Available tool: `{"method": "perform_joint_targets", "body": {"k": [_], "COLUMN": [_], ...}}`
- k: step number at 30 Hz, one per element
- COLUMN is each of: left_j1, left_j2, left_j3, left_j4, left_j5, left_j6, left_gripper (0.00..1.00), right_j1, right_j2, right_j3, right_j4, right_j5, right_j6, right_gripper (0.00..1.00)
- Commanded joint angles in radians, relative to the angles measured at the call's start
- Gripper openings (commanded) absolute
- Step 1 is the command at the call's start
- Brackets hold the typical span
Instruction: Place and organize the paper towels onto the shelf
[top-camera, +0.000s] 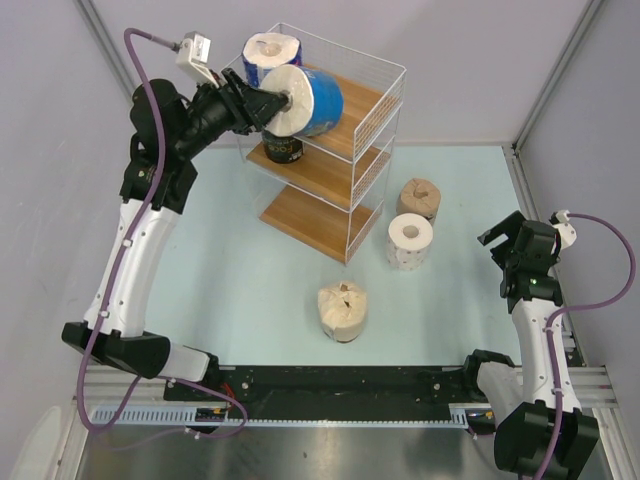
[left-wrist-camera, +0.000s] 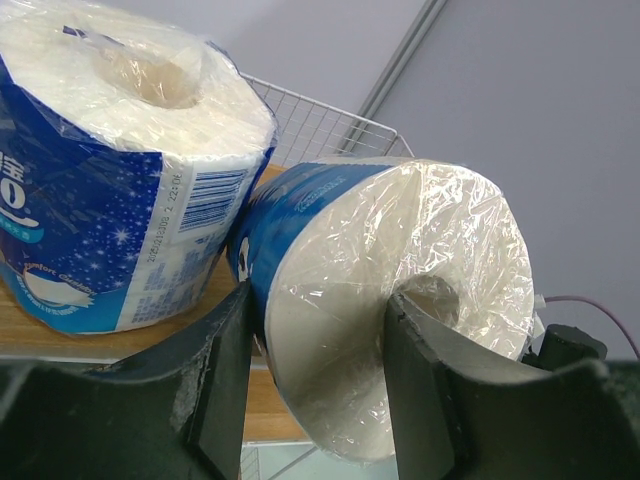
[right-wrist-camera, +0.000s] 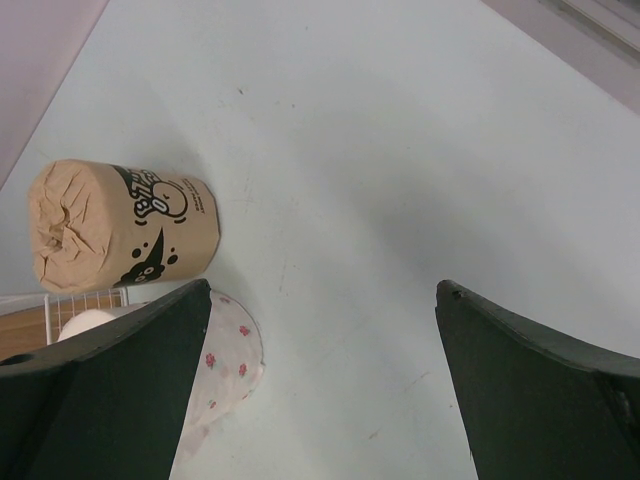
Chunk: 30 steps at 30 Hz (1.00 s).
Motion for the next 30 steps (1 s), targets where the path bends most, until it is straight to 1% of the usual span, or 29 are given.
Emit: {"method": "perform_joint_targets", "body": {"k": [1,3,7,9,13,18,25,30], "left_j1": [-0.003,-0.001,-0.003,-0.003,-0.003,-0.003,-0.003,-0.006], "left_j2": [-0.007,-0.005,-0.007,-0.008,-0.010,-0.004,0.027,0.054], "left_j3": [-0.001,-0.007,-0.027,-0.034,-0.039,-0.030,0.009,0.052], "left_j4": [0.091,0.090,0.097,0.102,0.102,0.122,0.165,0.160], "left_j5": [-0.024,-0.024,-0.022,-0.019,-0.020,-0.024,-0.020,-0.020], "left_j6": [-0.017,-0.019,-0.017,-0.019,-0.019,-0.028,-0.066,-0.074], "left_gripper": [0.54,0.56,0.65,0.67,0.74,0.77,0.78,0.78], "right_j1": [-0.007,-0.009,-0.010,-0.012,-0.013,-0.015,-0.021,-0.029], "right_j2": [0.000,0.000,0.002,0.002,0.005,0.008,0.008,0.011], "right_j3": [0.003,0.003,0.003,0.003,0.003,0.003,0.003,0.003], "right_j4": [0.019,0.018,0.018,0.018,0.019,0.019,0.013,0.009], "right_j5": [-0.002,-0.004,-0.005,-0.005,-0.008,-0.013,-0.010,-0.008], "right_j6": [-0.016,-0.018,-0.021,-0.019,-0.019,-0.019,-0.028,-0.028], "right_gripper": [1.00,1.00,1.00,1.00,0.99,1.00,1.00,1.00]}}
